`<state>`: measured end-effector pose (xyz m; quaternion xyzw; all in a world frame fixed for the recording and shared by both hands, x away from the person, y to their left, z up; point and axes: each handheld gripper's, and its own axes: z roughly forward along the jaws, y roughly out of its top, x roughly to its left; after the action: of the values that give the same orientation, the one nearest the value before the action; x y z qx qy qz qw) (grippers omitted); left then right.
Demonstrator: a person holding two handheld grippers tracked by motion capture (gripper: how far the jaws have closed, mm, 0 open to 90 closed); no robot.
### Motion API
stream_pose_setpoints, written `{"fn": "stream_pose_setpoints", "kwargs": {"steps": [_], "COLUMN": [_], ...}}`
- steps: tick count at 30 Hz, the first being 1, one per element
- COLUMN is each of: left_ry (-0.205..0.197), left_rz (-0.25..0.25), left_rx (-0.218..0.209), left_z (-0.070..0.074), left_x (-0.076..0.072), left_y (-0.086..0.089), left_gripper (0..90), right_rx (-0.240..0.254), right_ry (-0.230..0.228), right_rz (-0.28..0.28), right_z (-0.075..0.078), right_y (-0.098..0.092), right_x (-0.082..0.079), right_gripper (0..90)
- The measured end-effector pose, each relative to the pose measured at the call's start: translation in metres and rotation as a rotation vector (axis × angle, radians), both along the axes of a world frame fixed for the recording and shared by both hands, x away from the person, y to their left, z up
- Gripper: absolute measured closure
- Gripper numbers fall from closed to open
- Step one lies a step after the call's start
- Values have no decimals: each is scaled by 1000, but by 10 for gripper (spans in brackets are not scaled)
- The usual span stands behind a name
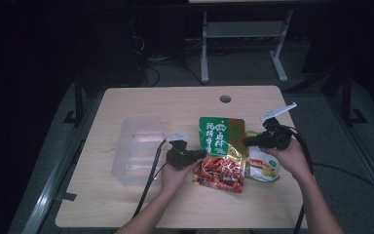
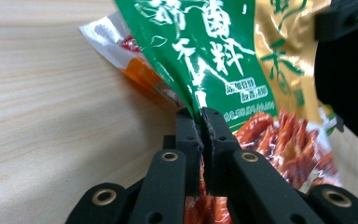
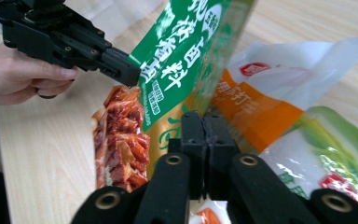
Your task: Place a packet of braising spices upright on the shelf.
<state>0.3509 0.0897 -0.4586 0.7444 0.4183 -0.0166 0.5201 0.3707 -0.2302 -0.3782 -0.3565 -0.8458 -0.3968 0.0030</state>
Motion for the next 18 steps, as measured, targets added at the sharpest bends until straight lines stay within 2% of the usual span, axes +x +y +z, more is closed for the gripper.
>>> {"fn": "stream_pose_setpoints", "kwargs": {"steps": [6, 13, 18], "left_ry": [-48, -61, -78], "left_rz": [-10, -8, -12], "left_rx": [25, 20, 37], "left_z": [4, 5, 7], "left_x": [-7, -12, -16], "left_y": [0, 5, 9], "left_gripper": [877, 879, 879], "right_rx": [11, 39, 57], "right_ry": [43, 58, 63], "right_rz": [38, 62, 64], "right_z": [-8, -15, -19], "right_y": [12, 24, 31], "right_x": [6, 9, 10], "right_gripper": [821, 810, 799]}}
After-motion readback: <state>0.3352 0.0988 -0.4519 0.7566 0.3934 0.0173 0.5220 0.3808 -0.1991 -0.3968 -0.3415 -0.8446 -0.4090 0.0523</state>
